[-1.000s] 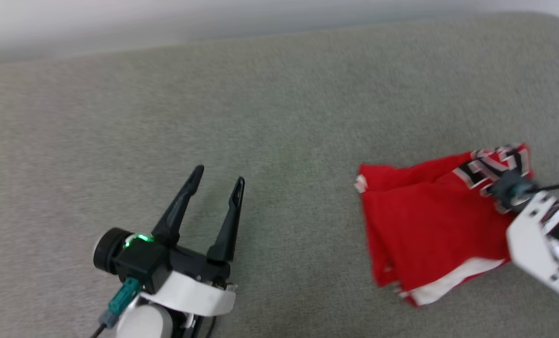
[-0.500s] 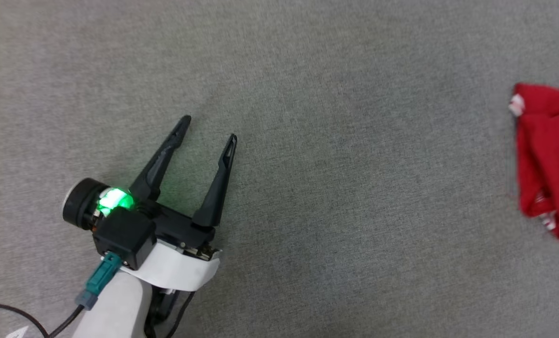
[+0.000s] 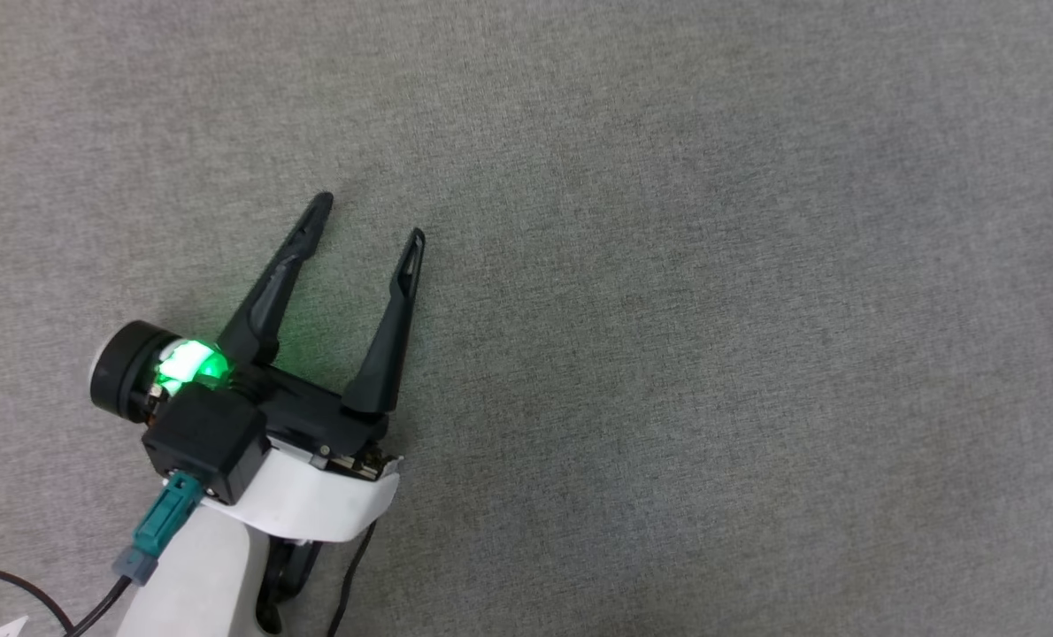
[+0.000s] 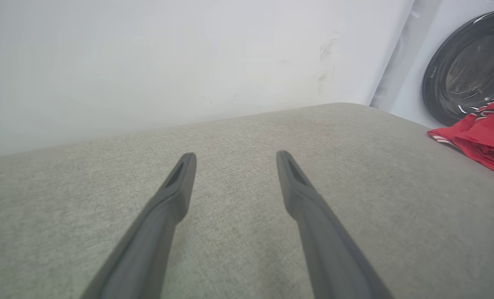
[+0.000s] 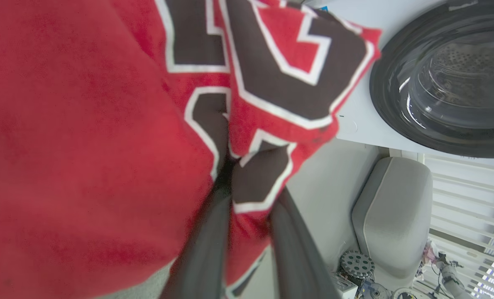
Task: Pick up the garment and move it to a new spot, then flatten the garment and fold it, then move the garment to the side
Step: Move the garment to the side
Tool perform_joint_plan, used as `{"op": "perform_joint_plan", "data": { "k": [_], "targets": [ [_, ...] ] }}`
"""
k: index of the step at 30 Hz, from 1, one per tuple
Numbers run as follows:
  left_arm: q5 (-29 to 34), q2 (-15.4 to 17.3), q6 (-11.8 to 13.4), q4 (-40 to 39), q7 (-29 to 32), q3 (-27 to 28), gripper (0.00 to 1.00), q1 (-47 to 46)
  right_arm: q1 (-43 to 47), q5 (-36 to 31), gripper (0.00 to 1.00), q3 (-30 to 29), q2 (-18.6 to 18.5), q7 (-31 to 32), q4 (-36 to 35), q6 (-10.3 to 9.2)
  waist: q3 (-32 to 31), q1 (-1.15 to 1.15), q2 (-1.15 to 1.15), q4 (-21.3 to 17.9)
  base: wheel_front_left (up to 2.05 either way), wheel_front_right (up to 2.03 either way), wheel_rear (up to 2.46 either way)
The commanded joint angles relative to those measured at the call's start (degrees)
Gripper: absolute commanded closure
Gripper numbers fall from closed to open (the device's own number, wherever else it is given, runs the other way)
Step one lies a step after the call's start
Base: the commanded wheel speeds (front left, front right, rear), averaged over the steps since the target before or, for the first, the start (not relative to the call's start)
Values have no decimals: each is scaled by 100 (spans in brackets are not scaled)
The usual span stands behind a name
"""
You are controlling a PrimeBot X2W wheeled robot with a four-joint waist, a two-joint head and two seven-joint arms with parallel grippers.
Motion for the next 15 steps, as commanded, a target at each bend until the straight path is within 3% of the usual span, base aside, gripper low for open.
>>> {"op": "perform_joint_plan", "data": {
  "k": [1, 8, 12, 15],
  "targets": [
    [0, -22, -5, 6, -12, 11, 0, 55, 7, -49, 0, -78, 32, -7, 20, -10, -77, -1, 0, 23, 0, 0, 0],
    [-81, -290, -5, 132, -12, 287, 0, 266, -22, -72, 0, -511, 215, -85, -437, -8, -816, -1, 0, 186, 0, 0, 0],
    [-127, -497, -3, 287, -11, 623, 0, 498, 86, -44, 0, -1007, 765, -466, -991, -9, -1400, -1, 0, 341, 0, 0, 0],
    [-191, -647, -3, 389, -11, 890, 0, 685, 343, -14, 0, -1240, 1406, -815, -1613, -7, -1764, -1, 0, 435, 0, 0, 0]
  ]
}}
